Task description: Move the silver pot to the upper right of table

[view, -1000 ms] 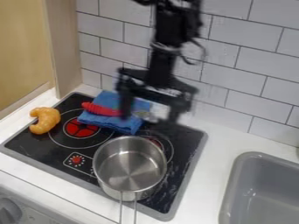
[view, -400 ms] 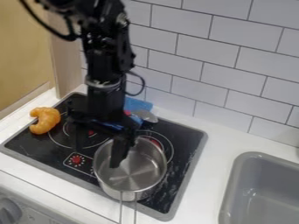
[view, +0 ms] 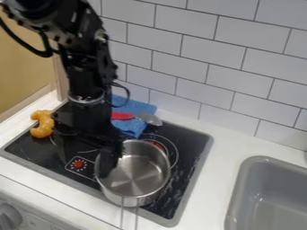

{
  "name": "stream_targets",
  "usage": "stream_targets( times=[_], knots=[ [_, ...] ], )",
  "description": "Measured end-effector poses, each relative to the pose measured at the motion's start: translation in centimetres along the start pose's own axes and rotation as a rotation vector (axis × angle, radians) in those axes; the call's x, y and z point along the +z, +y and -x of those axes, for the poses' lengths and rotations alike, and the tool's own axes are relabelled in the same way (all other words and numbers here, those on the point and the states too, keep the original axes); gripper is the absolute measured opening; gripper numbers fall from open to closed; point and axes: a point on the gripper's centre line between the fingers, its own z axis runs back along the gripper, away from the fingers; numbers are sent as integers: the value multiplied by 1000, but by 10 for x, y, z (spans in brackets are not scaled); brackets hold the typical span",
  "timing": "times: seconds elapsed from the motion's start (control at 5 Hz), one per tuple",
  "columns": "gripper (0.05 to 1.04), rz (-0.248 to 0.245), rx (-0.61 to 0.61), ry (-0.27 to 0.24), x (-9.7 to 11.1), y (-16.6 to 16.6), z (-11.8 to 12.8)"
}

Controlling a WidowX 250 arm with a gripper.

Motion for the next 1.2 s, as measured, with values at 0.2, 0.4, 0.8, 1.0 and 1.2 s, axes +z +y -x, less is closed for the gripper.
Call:
stream_targets(
  times=[0.2, 0.4, 0.8, 1.0, 1.2],
  knots=[
    [998, 68, -6, -2, -11, 2, -3],
    [998, 74, -25, 1, -18, 3, -15],
    [688, 110, -25, -18, -20, -1, -26],
    [373, 124, -31, -27, -19, -3, -29],
    [155, 130, -34, -24, -17, -7, -28]
  ],
)
